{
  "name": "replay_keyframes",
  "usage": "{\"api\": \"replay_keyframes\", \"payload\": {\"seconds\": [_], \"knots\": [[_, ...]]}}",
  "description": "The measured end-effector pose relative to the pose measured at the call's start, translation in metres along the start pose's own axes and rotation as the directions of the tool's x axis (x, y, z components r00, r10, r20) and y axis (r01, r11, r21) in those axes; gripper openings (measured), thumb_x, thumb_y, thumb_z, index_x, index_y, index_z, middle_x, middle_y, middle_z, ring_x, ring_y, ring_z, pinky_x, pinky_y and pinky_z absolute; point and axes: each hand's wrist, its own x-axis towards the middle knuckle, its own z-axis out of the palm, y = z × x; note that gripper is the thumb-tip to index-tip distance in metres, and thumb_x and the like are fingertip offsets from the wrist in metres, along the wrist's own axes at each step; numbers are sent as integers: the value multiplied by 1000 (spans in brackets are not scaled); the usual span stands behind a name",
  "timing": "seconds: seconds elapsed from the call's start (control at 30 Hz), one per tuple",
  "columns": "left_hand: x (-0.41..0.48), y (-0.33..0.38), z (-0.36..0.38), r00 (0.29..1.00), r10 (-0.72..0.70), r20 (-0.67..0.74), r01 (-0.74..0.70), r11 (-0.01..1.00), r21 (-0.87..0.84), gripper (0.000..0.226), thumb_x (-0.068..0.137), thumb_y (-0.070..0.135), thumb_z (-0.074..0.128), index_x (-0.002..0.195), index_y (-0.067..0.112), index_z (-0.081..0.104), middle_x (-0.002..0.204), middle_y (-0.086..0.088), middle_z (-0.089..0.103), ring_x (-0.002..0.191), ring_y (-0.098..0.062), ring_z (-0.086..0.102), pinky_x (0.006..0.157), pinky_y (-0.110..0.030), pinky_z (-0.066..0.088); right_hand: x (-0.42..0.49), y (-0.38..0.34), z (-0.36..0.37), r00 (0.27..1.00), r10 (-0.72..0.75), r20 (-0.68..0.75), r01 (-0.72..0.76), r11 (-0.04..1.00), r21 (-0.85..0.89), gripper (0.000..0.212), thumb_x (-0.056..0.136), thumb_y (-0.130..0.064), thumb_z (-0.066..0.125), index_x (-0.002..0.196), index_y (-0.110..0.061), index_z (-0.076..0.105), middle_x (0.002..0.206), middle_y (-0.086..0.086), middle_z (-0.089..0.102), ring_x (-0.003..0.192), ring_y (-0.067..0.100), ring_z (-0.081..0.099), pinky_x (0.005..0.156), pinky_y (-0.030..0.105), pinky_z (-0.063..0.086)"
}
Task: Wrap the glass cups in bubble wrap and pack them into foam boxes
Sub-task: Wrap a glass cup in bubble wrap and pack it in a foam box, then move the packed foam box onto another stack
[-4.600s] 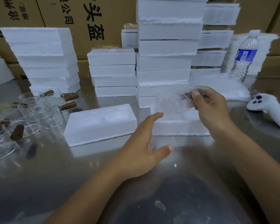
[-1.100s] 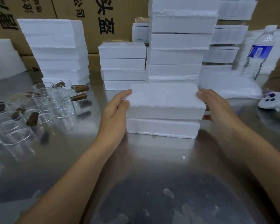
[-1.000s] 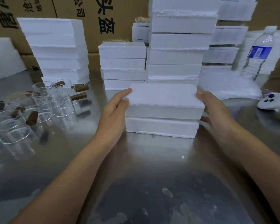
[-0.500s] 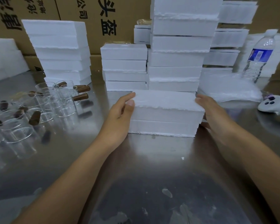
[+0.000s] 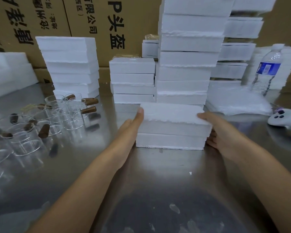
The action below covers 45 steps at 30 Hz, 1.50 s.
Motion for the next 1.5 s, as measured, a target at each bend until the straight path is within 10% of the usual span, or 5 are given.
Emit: {"api": "replay_keyframes", "payload": {"seconds": [0.7, 0.9, 1.17, 1.37, 1.5], "knots": [[-7, 33, -26, 999, -28, 44, 37, 977, -210, 40, 58, 37, 76, 93, 19, 72, 94, -1, 75, 80, -17, 73, 63, -30, 57, -9, 7, 28, 952, -284, 116, 242, 928, 284, 73, 60, -68, 54, 120, -27, 58, 110, -5, 69, 102, 14, 62, 76, 35, 49], [5, 55, -71, 1000, 10, 17, -3, 933, -359, 27, 66, 29, 70, 90, 18, 75, 92, -4, 75, 72, -22, 73, 53, -38, 56, 2, 15, 39, 951, -309, -2, 309, 950, 45, 20, 94, -39, 47, 104, -25, 57, 89, -1, 64, 80, 12, 58, 68, 26, 45], [50, 121, -130, 976, 162, -148, -205, 915, -348, 26, 73, 37, 69, 97, 27, 67, 94, -1, 75, 79, -20, 72, 66, -42, 57, 1, 39, 47, 799, -500, 334, 551, 385, -741, 49, 90, -49, 47, 134, -33, 36, 127, -17, 39, 117, 0, 38, 98, 14, 28], [101, 176, -127, 980, 74, -187, -117, 967, -228, 24, 76, 36, 72, 96, 25, 63, 73, -1, 74, 65, -20, 72, 57, -45, 56, 4, 38, 50, 753, -510, 415, 576, 207, -791, 46, 90, -59, 36, 133, -43, 29, 137, -25, 26, 134, -6, 19, 104, 9, 12], [133, 203, -117, 982, 22, -187, -45, 992, -120, 26, 75, 34, 74, 97, 27, 63, 67, -3, 72, 59, -21, 71, 56, -45, 55, 4, 29, 55, 704, -594, 389, 590, 185, -786, 36, 83, -56, 48, 89, -30, 71, 98, -10, 67, 90, 1, 66, 74, 12, 45]]}}
